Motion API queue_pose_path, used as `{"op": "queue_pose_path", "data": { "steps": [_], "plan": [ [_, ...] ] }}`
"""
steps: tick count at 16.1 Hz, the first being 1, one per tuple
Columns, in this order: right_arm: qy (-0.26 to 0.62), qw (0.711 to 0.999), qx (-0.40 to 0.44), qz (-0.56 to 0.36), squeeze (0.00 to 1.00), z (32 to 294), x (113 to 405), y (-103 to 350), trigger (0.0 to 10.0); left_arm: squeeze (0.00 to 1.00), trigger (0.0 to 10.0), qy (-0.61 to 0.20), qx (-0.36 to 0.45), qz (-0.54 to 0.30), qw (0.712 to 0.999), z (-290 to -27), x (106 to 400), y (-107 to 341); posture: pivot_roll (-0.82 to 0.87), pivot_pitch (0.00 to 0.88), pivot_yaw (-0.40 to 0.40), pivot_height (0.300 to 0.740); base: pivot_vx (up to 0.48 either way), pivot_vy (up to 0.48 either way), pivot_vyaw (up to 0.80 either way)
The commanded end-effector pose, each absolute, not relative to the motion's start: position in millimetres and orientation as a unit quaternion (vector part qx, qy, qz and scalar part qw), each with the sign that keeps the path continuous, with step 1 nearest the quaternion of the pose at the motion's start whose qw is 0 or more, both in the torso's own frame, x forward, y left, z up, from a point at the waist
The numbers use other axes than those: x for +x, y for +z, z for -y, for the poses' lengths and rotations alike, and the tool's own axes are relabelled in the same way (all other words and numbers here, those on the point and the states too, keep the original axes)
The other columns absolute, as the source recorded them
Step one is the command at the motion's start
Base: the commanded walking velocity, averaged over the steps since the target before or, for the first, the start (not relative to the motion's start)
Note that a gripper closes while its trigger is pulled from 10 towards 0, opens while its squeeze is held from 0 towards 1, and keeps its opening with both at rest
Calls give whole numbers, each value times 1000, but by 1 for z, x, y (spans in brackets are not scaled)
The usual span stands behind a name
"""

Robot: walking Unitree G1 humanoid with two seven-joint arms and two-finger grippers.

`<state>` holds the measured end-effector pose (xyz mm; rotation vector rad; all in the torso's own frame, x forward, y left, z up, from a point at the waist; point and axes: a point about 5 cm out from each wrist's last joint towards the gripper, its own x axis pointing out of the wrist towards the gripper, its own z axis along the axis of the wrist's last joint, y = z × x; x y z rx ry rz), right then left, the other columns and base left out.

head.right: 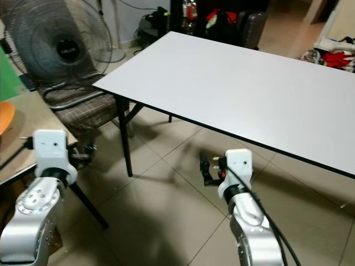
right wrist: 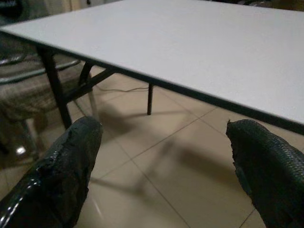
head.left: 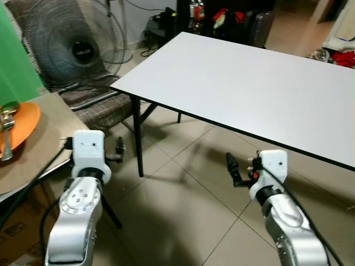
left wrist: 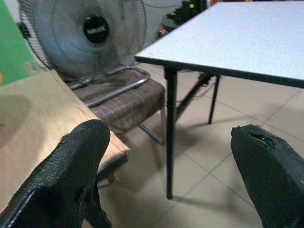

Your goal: Setting the table

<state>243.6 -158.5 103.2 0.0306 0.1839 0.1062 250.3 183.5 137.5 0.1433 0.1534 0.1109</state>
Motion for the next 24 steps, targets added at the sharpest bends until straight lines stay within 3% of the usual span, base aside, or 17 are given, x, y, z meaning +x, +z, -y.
{"op": "queue_pose_path", "data": {
  "steps": [1, 7, 9, 15, 18, 19, 20, 24],
  "plan": [
    [62, 994, 27, -87, 1000, 158, 247, 111, 10000, 1000, 10000, 56, 80, -80, 992, -183, 247, 137, -41, 14, 0, 740, 0, 0, 0],
    [109, 989, 74, -73, 1000, 150, 256, 118, 10000, 1000, 10000, 69, 84, -89, 990, -185, 236, 137, -6, 12, -41, 740, 0, 0, 0],
    [129, 990, 49, -39, 1000, 144, 259, 126, 10000, 1000, 10000, 138, 74, -109, 982, -198, 237, 132, -3, 5, -38, 740, 0, 0, 0],
    [137, 990, 24, -21, 1000, 138, 259, 124, 10000, 1000, 10000, 106, 111, -31, 988, -186, 244, 150, 1, 0, 8, 740, 0, 0, 800],
    [149, 989, 12, -19, 1000, 136, 257, 122, 10000, 1000, 10000, 92, 82, -35, 992, -186, 244, 148, 3, 0, 12, 740, 0, 0, 800],
    [145, 989, 17, -22, 1000, 136, 257, 121, 10000, 0, 10000, 88, 80, -27, 992, -186, 243, 150, 7, 0, 11, 740, 0, 0, 800],
    [137, 990, 15, -30, 1000, 138, 260, 119, 10000, 0, 10000, 97, 58, -15, 993, -189, 242, 153, 7, 0, 14, 740, 0, 0, 800],
    [143, 988, 29, -52, 1000, 131, 258, 114, 10000, 0, 10000, 112, 99, -8, 989, -199, 240, 154, 23, 0, 30, 740, 0, 0, 800]
  ]
}}
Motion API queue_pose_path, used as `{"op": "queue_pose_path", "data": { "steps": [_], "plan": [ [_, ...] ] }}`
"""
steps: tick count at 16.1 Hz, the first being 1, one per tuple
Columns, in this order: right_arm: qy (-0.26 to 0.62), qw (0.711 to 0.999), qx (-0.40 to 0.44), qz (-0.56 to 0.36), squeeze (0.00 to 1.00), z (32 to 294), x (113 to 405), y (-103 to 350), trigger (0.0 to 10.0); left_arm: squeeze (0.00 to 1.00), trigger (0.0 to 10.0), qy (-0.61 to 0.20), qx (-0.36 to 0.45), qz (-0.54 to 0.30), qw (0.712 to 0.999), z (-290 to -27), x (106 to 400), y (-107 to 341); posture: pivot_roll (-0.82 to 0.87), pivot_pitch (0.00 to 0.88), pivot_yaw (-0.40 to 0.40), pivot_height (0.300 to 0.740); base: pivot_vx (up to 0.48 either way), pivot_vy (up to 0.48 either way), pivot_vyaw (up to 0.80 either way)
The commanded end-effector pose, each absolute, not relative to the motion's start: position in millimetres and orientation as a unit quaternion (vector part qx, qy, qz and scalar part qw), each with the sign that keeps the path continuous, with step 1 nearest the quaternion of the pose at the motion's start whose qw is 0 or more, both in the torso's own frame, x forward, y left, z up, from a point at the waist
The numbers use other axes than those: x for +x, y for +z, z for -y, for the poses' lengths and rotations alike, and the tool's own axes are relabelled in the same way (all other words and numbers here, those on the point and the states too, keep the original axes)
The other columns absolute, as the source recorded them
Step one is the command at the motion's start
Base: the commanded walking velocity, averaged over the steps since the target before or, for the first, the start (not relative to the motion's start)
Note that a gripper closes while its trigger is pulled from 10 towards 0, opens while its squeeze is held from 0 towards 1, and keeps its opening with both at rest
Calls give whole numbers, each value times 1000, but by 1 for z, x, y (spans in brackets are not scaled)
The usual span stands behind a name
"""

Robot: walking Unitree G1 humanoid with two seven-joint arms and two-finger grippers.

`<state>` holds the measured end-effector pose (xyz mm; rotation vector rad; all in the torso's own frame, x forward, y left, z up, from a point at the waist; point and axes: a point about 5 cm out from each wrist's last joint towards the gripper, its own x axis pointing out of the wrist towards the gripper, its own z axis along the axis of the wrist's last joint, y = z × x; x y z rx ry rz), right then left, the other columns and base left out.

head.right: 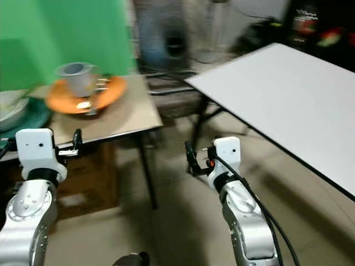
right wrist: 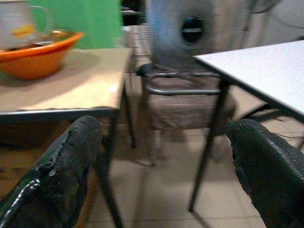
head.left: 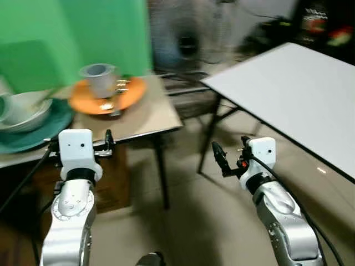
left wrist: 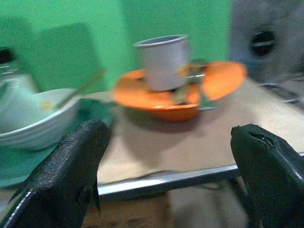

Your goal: Setting the table

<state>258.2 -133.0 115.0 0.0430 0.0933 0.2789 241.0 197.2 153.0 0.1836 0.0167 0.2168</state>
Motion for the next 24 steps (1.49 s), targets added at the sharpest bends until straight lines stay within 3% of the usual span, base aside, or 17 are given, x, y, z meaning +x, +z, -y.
{"op": "queue_pose_path", "data": {
  "steps": [1, 4, 5, 6, 8, 9, 12, 16, 19, 23, 24],
  "plan": [
    [149, 987, 24, -47, 1000, 130, 257, 114, 10000, 0, 10000, 101, 94, 1, 991, -198, 240, 157, 32, 2, 30, 740, 0, 0, 800],
    [175, 984, 21, -37, 1000, 121, 258, 115, 10000, 0, 10000, 90, 91, 0, 992, -195, 238, 159, 43, 12, 21, 740, 0, 0, 800],
    [122, 992, -12, 6, 1000, 123, 263, 121, 10000, 0, 10000, 89, 89, -2, 992, -196, 235, 158, 49, 14, 12, 740, 259, 0, 0],
    [123, 991, -10, -46, 1000, 121, 267, 114, 10000, 27, 10000, 87, 87, -4, 992, -198, 233, 158, 52, 17, 2, 740, 292, 0, 0],
    [168, 985, 26, -42, 1000, 115, 267, 119, 10000, 408, 10000, 82, 86, -4, 993, -198, 234, 160, 58, 21, -11, 740, 324, 0, 0],
    [175, 983, 36, -38, 0, 113, 267, 122, 10000, 416, 10000, 82, 91, -3, 992, -199, 234, 161, 59, 22, -15, 740, 382, 0, 0],
    [169, 985, 24, -33, 0, 113, 269, 122, 10000, 353, 10000, 71, 94, -8, 993, -196, 233, 162, 63, 24, -21, 740, 400, 0, 0],
    [183, 982, 18, -44, 0, 110, 266, 118, 10000, 376, 10000, 68, 98, -10, 993, -196, 232, 163, 69, 32, -16, 740, 480, 0, 400],
    [173, 981, 77, -49, 0, 111, 264, 119, 10000, 373, 10000, 64, 102, -9, 993, -195, 232, 166, 72, 32, -13, 740, 480, 0, 267],
    [212, 973, 90, -10, 0, 117, 265, 133, 10000, 357, 10000, 31, 116, 0, 993, -185, 230, 170, 78, 33, -13, 740, 468, 0, 0],
    [220, 971, 90, -4, 0, 120, 267, 136, 10000, 298, 10000, 23, 120, 5, 992, -183, 229, 172, 82, 35, -16, 740, 0, 0, 0]
  ]
}}
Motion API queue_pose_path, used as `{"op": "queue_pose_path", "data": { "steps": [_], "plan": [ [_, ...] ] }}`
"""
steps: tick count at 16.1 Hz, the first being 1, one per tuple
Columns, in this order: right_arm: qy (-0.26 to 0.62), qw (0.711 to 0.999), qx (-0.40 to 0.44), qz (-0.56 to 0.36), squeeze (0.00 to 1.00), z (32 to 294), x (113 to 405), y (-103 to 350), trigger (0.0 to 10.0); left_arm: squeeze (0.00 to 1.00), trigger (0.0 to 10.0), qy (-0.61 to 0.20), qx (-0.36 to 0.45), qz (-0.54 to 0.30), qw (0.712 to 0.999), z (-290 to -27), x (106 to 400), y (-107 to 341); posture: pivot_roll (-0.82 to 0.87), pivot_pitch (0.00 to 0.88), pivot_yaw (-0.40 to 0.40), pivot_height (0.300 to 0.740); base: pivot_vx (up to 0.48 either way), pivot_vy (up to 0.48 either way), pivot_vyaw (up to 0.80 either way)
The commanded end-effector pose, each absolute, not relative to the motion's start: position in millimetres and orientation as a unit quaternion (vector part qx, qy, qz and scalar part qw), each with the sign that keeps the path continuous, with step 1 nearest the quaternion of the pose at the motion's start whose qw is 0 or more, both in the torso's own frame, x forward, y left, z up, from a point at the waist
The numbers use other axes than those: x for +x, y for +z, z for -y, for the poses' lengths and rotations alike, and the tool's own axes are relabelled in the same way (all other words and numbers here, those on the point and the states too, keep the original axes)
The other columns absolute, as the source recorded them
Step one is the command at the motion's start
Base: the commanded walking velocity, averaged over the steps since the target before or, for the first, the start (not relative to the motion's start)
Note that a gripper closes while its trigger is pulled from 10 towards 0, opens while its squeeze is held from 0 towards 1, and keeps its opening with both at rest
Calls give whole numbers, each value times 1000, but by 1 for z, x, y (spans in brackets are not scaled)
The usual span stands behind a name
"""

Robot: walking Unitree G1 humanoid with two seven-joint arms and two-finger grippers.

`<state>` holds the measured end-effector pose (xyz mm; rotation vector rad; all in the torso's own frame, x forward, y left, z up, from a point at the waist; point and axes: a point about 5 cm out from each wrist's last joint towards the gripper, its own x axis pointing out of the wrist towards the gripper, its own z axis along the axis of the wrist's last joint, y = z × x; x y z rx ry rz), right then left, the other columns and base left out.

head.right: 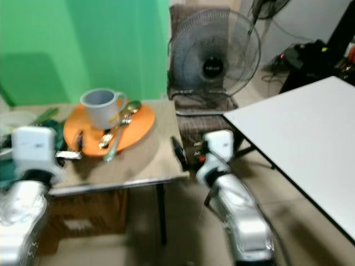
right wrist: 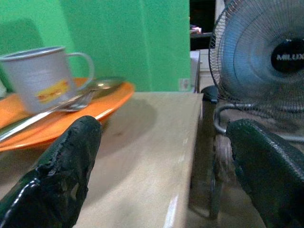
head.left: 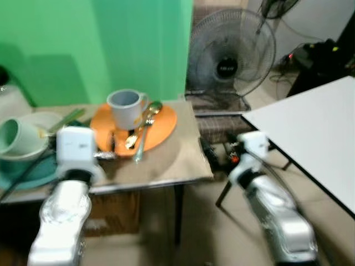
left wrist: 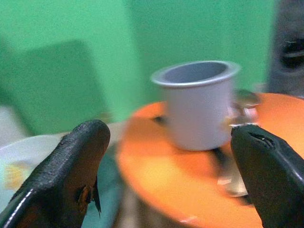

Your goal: Setting the table

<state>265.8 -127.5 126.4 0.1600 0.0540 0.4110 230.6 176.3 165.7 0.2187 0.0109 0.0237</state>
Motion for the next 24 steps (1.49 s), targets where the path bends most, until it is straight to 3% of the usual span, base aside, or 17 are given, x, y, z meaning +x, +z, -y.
{"op": "queue_pose_path", "data": {
  "steps": [1, 5, 6, 7, 10, 14, 19, 20, 24],
  "plan": [
    [230, 969, 89, 4, 0, 122, 268, 141, 10000, 282, 10000, 18, 128, 4, 992, -182, 228, 171, 84, 35, -19, 740, 0, 0, 0],
    [256, 962, 89, 14, 0, 130, 270, 147, 10000, 125, 10000, 12, 131, 12, 991, -182, 223, 175, 92, 35, -31, 740, 0, 0, 0],
    [258, 962, 94, 8, 0, 130, 270, 146, 10000, 27, 10000, 16, 134, 14, 991, -184, 222, 177, 99, 36, -35, 740, 0, 0, 0],
    [257, 962, 96, 2, 0, 129, 270, 143, 10000, 0, 10000, 19, 138, 16, 990, -185, 222, 177, 100, 36, -37, 740, 0, 0, 0],
    [227, 967, 114, -12, 0, 126, 262, 132, 10000, 0, 10000, 26, 128, 8, 991, -187, 221, 175, 100, 38, -39, 740, 0, 0, 0],
    [200, 971, 125, -31, 0, 130, 247, 123, 10000, 0, 10000, 39, 125, -1, 991, -188, 217, 171, 102, 45, -46, 740, 0, 398, -698],
    [188, 975, 116, -23, 0, 130, 254, 126, 10000, 0, 10000, 46, 127, 0, 991, -187, 212, 171, 95, 36, -49, 740, 0, 422, -158],
    [186, 975, 123, -13, 0, 131, 254, 130, 10000, 0, 10000, 41, 164, 19, 985, -185, 213, 175, 94, 35, -51, 740, 0, -480, 0],
    [172, 978, 118, -13, 0, 138, 253, 128, 10000, 0, 10000, 29, 163, 24, 986, -176, 216, 177, 93, 30, -38, 740, 0, -480, 0]
  ]
}}
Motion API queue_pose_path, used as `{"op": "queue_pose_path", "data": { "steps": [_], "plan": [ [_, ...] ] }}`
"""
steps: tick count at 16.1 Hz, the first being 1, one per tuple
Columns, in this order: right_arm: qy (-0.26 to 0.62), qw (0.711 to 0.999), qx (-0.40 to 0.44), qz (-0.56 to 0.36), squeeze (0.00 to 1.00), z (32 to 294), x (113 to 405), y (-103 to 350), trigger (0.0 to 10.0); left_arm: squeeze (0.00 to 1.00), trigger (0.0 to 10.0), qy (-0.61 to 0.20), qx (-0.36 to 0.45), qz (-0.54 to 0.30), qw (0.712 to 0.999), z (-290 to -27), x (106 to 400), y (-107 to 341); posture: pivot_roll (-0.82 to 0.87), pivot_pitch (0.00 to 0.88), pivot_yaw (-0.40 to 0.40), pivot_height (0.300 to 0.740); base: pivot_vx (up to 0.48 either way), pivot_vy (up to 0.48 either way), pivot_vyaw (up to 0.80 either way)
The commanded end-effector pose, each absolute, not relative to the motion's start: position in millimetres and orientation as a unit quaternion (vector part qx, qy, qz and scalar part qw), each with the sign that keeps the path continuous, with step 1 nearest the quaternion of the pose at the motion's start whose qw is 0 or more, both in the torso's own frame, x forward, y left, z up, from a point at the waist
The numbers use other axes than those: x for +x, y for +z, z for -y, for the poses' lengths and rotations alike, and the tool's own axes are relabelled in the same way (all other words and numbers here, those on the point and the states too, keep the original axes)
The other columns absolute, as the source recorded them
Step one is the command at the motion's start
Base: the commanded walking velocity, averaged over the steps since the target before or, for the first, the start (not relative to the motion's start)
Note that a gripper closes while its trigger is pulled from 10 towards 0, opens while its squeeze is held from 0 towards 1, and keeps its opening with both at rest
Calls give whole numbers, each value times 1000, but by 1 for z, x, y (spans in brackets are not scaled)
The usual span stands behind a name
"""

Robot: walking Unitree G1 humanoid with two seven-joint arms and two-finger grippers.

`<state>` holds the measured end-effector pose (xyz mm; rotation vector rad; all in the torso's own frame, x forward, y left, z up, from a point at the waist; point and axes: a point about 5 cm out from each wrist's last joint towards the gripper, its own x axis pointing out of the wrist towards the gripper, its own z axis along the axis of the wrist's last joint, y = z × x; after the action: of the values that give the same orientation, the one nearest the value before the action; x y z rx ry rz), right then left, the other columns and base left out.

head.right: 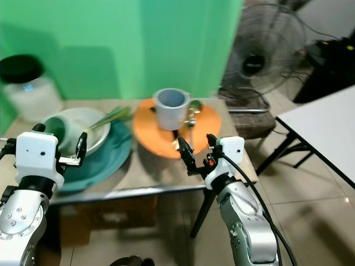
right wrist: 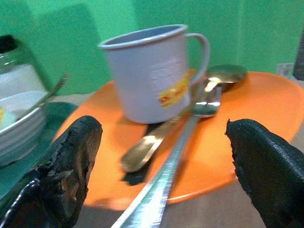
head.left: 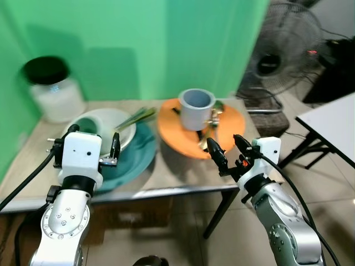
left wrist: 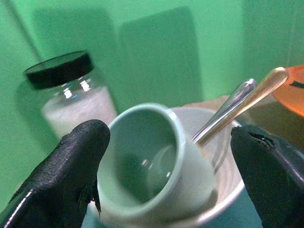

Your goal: Setting the table

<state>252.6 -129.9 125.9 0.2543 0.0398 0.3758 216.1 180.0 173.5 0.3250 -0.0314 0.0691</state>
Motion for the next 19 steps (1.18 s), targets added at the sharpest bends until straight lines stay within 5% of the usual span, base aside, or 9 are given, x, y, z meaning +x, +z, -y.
{"op": "queue_pose_path", "data": {
  "steps": [1, 6, 15, 19],
  "plan": [
    [160, 980, 118, -9, 0, 142, 254, 129, 10000, 0, 10000, 25, 163, 26, 986, -174, 216, 178, 93, 30, -36, 740, 0, -480, 0],
    [159, 980, 120, -3, 0, 143, 255, 131, 10000, 0, 10000, 29, 164, 32, 986, -177, 220, 180, 93, 18, -21, 740, 0, -480, 0],
    [193, 977, 84, -25, 0, 121, 267, 129, 10000, 0, 10000, 115, 120, 7, 986, -202, 223, 173, 113, 37, -73, 740, 0, 0, 0],
    [132, 988, 77, -37, 0, 146, 259, 121, 10000, 0, 10000, 96, 110, -16, 989, -196, 218, 165, 62, 31, -41, 740, 0, 0, 0]
  ]
}}
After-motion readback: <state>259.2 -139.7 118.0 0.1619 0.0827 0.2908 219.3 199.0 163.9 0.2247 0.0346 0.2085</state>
